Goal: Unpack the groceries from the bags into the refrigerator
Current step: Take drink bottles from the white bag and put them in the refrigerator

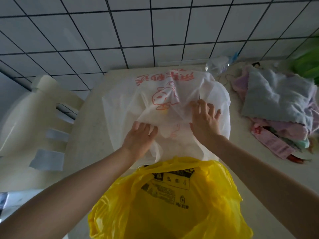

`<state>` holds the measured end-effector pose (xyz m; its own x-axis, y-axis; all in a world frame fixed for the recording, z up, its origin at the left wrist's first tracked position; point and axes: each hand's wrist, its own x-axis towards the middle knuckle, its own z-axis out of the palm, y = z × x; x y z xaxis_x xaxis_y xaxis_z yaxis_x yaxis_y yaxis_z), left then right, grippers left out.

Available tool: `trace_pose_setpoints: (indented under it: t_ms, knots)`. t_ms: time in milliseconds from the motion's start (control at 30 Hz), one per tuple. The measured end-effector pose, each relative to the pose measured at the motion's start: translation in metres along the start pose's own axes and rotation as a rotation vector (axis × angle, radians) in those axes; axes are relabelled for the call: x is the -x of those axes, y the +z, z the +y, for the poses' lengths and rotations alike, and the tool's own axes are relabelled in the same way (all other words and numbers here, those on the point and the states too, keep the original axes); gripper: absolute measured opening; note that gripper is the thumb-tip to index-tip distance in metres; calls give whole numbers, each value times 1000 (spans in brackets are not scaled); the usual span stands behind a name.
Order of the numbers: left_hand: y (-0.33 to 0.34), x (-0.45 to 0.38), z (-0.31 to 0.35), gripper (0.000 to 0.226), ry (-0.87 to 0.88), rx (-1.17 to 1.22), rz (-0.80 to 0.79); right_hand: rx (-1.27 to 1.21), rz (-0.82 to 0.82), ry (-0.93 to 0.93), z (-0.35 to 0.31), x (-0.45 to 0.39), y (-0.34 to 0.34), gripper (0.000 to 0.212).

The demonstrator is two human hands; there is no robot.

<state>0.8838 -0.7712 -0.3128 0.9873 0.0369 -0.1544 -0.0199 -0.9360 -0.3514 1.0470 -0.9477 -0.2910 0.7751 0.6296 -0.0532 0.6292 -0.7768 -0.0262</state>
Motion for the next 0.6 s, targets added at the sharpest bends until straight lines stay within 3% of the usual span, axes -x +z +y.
trace_pose_setpoints:
  t_ms: [167, 267, 500, 600]
  knots:
    - [11, 25, -26, 70, -109, -13, -6, -39, -4, 34, 20, 8, 7, 78]
    - [8, 34, -40, 60, -181, -13, 82, -81, -17, -12, 27, 12, 4, 80]
    - [-19, 41, -76, 53, -360, 113, 231, -499, 143, -316, 22, 6, -29, 77]
    - [-22, 36, -100, 46, -338, 115, 288, -375, 221, -519, 22, 1, -38, 68]
